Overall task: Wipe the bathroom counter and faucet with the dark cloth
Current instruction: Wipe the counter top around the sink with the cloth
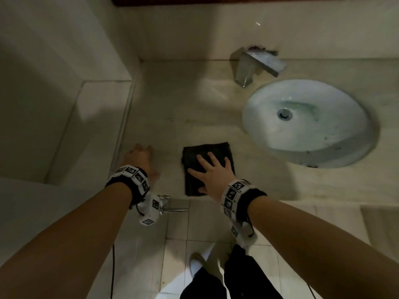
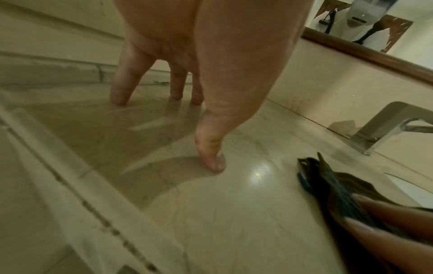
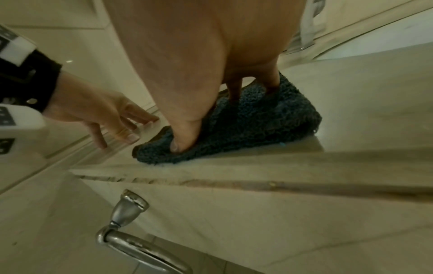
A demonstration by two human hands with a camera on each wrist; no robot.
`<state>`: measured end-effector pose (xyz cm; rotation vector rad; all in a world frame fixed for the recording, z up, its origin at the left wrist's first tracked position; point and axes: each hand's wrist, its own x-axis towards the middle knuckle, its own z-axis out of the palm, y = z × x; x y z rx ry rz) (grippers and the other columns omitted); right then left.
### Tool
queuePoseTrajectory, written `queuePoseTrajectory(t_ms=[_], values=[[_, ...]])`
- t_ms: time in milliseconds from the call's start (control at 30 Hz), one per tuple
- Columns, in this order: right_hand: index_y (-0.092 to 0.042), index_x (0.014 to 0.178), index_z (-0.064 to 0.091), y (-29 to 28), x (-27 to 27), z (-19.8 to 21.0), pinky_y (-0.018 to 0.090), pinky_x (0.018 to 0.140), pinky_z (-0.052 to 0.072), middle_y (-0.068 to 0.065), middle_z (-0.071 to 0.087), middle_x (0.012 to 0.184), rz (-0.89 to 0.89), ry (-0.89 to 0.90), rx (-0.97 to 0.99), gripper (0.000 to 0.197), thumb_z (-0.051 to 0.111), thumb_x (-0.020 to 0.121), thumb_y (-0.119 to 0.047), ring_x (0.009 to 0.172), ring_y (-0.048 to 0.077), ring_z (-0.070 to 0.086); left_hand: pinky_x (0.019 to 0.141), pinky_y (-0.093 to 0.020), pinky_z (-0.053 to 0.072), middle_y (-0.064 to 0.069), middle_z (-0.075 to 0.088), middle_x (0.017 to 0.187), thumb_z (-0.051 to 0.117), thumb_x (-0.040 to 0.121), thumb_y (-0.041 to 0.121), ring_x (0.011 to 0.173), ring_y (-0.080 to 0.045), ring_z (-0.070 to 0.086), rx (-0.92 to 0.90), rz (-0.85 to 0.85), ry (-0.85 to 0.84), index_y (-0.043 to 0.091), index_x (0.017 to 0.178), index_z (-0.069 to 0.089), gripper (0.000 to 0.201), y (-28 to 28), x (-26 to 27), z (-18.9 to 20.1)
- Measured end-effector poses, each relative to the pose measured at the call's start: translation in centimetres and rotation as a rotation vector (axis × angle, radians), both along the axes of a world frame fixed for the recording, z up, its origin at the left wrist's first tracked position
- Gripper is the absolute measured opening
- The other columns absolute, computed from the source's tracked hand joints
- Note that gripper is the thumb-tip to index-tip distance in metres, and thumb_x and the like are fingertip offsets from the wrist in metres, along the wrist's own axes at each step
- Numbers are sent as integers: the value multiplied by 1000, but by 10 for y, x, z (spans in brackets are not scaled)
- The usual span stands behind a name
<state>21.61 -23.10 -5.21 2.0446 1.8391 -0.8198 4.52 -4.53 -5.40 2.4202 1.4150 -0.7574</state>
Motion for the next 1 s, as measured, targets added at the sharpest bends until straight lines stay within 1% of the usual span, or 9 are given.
queuePoseTrajectory(t_ms=[133, 333, 433, 500, 667, 767, 867, 933, 1000], values=[[-48, 151, 4, -26, 8, 3, 68, 113, 2, -5, -16, 162, -106, 8, -12, 71, 48, 96, -50, 148, 32, -16, 105, -41, 41, -16, 23, 154, 82, 69, 44, 133, -38, 38, -1, 25, -22, 20, 147, 33, 95, -3, -1, -1], [-50, 149, 1, -80, 40, 2, 64, 116, 6, -7, -14, 162, -301, -77, -9, 71, 46, 95, -55, 149, 29, -12, 96, -38, 47, -14, 40, 138, 81, 65, 50, 121, -37, 47, 31, 0, 4, 19, 140, 41, 91, -5, 2, 2], [-51, 149, 2, -88, 47, 1, 63, 116, 7, -8, -13, 162, -351, -93, -2, 71, 46, 94, -56, 149, 28, -10, 97, -36, 46, -14, 38, 142, 81, 68, 48, 122, -37, 48, 39, 6, -8, 18, 140, 41, 87, -7, 2, 3], [-51, 149, 2, -84, 47, 1, 63, 116, 7, -8, -14, 162, -363, -87, -14, 71, 47, 94, -55, 149, 28, -11, 97, -35, 45, -14, 37, 143, 82, 68, 46, 123, -36, 47, 31, 15, -5, 16, 139, 43, 86, -8, 3, 4], [-52, 149, -1, -54, 53, -2, 66, 114, 8, -7, -16, 162, -372, -84, -35, 71, 46, 94, -56, 148, 31, -13, 85, -33, 51, -12, 55, 119, 85, 56, 49, 106, -31, 56, 34, -12, -9, 16, 121, 56, 78, -3, 8, 8], [-51, 149, -1, -20, 60, -1, 68, 114, 7, -6, -16, 162, -323, -75, -36, 71, 45, 95, -55, 148, 32, -14, 80, -32, 53, -10, 61, 113, 79, 63, 57, 97, -29, 60, 16, -8, -22, 15, 115, 63, 69, 9, 13, 2], [-50, 149, 0, 15, 63, 0, 69, 113, 6, -5, -16, 162, -246, -61, -42, 70, 45, 96, -54, 148, 33, -15, 78, -31, 53, -13, 62, 113, 75, 67, 56, 90, -28, 59, 34, 13, -14, 13, 107, 67, 59, 29, 28, 2], [-50, 150, 0, 37, 63, 0, 70, 112, 5, -5, -17, 162, -186, -50, -53, 70, 44, 96, -52, 147, 34, -16, 89, -37, 52, -14, 55, 124, 74, 69, 55, 104, -32, 57, 50, 2, -31, 15, 121, 60, 67, 47, 40, 4], [-49, 150, 0, 60, 61, 1, 70, 112, 4, -4, -17, 162, -123, -50, -51, 69, 44, 97, -52, 147, 35, -16, 102, -41, 43, -14, 39, 143, 73, 76, 51, 125, -35, 46, 5, 8, -41, 19, 141, 42, 79, 60, 50, 4]])
